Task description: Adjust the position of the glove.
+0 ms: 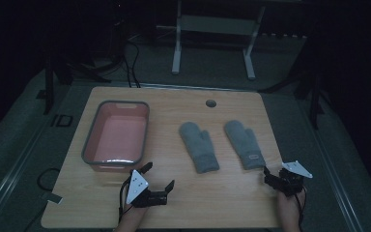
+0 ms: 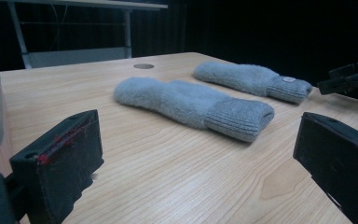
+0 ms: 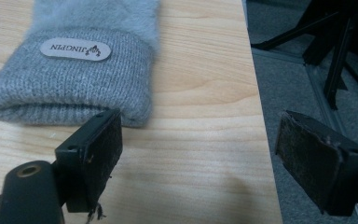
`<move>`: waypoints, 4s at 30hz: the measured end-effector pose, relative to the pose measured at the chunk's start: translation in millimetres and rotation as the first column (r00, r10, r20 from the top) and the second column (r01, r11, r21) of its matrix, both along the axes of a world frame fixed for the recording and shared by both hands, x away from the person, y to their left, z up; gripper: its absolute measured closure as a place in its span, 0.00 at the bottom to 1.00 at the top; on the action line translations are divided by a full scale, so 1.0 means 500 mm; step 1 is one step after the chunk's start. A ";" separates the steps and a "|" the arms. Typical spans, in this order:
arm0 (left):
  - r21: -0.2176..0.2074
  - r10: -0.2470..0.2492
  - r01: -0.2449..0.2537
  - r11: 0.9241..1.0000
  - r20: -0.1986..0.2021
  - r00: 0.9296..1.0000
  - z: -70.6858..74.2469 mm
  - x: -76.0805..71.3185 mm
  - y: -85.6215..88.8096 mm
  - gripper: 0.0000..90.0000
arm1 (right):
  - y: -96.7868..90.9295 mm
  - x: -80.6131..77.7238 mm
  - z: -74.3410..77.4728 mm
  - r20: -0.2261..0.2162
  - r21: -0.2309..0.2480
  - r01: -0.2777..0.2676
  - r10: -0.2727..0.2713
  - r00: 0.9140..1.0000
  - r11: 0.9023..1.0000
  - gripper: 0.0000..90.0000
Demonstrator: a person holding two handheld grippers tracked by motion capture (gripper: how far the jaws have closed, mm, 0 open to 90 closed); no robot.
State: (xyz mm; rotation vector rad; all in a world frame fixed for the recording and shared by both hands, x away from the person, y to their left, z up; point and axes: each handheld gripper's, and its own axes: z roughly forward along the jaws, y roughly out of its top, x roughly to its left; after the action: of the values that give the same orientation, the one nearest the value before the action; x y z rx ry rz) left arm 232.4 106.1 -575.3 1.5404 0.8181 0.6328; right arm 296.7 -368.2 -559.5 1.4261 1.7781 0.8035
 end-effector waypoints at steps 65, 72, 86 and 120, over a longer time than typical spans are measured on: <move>0.010 -0.025 0.025 1.000 0.044 0.999 -0.002 -0.008 -0.002 0.02 | 0.373 0.171 0.150 -0.046 0.021 -0.622 0.622 0.781 0.783 0.41; -0.001 -0.042 0.043 0.999 0.050 0.998 -0.002 -0.010 -0.002 0.02 | 0.414 0.203 0.120 -0.092 -0.007 -0.684 0.680 0.727 0.730 0.49; 0.006 -0.043 0.043 0.999 0.053 0.998 -0.002 -0.010 -0.004 0.02 | 0.426 0.242 0.023 -0.248 0.026 -0.663 0.647 0.721 0.748 0.64; 0.006 -0.039 0.039 0.999 0.051 0.998 -0.002 -0.010 -0.004 0.02 | 0.389 0.180 0.045 -0.181 0.141 -0.329 0.351 0.919 0.934 0.95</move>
State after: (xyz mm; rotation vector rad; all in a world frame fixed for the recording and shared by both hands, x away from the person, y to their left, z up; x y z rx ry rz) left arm 227.2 104.3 -576.4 1.5345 0.7465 0.6437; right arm 386.8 -173.9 -536.8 1.3219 2.2118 0.9721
